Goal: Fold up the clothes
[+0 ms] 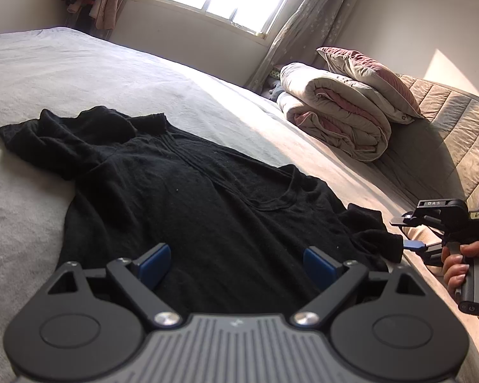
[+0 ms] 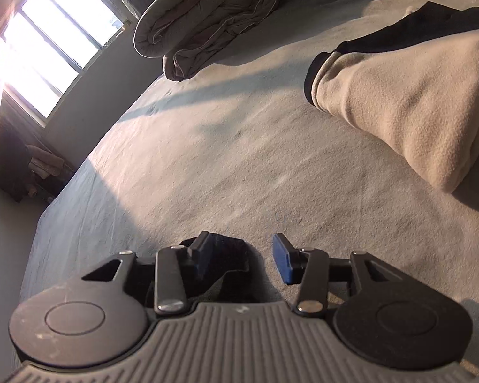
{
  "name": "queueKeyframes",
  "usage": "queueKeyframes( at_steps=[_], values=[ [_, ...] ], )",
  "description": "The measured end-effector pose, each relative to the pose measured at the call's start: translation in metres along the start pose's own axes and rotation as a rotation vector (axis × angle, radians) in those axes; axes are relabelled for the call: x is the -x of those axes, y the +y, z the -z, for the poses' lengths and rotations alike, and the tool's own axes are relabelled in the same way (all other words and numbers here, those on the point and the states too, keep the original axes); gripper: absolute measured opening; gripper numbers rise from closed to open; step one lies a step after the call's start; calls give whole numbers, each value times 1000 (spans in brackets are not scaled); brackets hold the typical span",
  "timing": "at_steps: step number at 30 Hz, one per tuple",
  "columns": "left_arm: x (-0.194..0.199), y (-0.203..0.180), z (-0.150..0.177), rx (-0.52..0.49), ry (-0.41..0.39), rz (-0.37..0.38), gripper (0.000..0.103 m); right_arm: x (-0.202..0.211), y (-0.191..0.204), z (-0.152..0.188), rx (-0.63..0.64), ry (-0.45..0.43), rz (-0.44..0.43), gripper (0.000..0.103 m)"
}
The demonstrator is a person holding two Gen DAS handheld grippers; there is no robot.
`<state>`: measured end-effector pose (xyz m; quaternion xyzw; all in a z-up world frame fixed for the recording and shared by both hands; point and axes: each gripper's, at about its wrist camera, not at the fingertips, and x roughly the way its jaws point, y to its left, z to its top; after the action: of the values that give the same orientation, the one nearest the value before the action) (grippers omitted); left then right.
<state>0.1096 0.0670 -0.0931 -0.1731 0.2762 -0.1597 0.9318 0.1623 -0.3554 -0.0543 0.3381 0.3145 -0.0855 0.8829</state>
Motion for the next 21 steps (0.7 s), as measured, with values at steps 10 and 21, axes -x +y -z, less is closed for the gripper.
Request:
queueKeyframes(
  at_steps=[10, 21],
  values=[
    [0, 0, 0, -3, 3, 3, 93, -41, 59, 20, 605, -24, 209, 4],
    [7, 6, -21, -28, 53, -63, 93, -46, 39, -1, 582, -30, 299, 15]
  ],
)
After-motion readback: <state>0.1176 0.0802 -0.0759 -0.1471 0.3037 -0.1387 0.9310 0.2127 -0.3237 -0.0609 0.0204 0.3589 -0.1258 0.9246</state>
